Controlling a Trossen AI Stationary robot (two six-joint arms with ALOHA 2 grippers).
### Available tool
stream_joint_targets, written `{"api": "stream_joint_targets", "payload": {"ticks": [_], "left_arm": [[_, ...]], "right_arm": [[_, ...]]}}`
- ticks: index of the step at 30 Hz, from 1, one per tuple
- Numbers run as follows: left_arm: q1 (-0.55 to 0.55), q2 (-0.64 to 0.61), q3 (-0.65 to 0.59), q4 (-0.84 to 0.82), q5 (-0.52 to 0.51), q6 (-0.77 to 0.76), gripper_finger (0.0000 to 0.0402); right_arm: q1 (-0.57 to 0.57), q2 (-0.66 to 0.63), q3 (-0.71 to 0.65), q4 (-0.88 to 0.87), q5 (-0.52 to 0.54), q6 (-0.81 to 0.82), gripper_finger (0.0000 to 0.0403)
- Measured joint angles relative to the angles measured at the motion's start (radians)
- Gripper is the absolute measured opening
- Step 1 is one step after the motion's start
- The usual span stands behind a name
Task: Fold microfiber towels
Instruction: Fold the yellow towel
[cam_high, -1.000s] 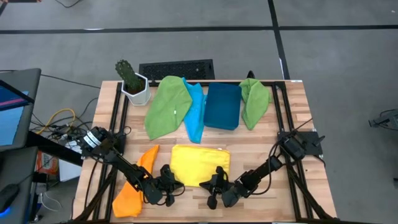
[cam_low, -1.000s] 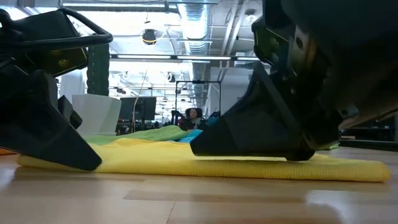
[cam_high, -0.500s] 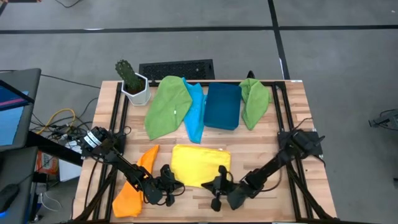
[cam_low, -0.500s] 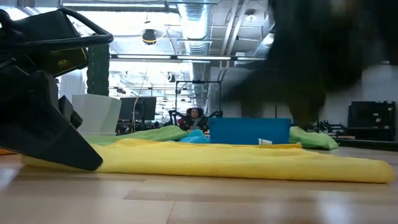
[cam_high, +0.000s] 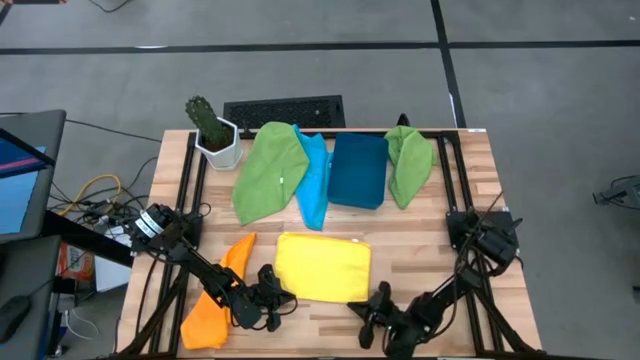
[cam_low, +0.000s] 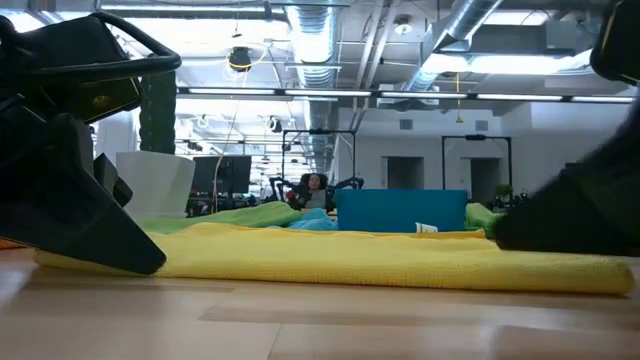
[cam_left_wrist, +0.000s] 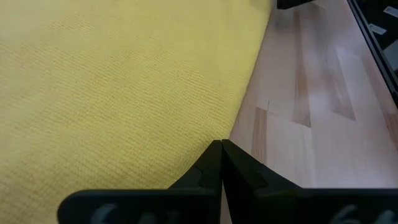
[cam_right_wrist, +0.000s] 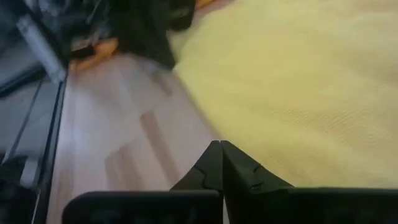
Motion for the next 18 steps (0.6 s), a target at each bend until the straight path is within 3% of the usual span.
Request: {"api": "stream_joint_targets", "payload": {"ticks": [4, 9, 14, 18], "left_arm": [[0.001, -0.003, 0.000, 0.002, 0.008, 0.004, 0.0000], [0.002, -0.008, 0.000, -0.002, 0.010, 0.004, 0.0000], [0.003, -0.008, 0.000, -0.001, 0.010, 0.008, 0.0000], [0.003, -0.008, 0.000, -0.002, 0.010, 0.009, 0.0000]], "right_arm": [[0.004, -0.021, -0.004, -0.011, -0.016, 0.003, 0.0014], [-0.005, -0.125, -0.007, -0.106, -0.055, -0.126, 0.0015], [-0.009, -0.135, -0.011, -0.358, -0.057, 0.048, 0.0014], [0.000, -0.116, -0.011, -0.377, -0.074, 0.097, 0.0017]]}}
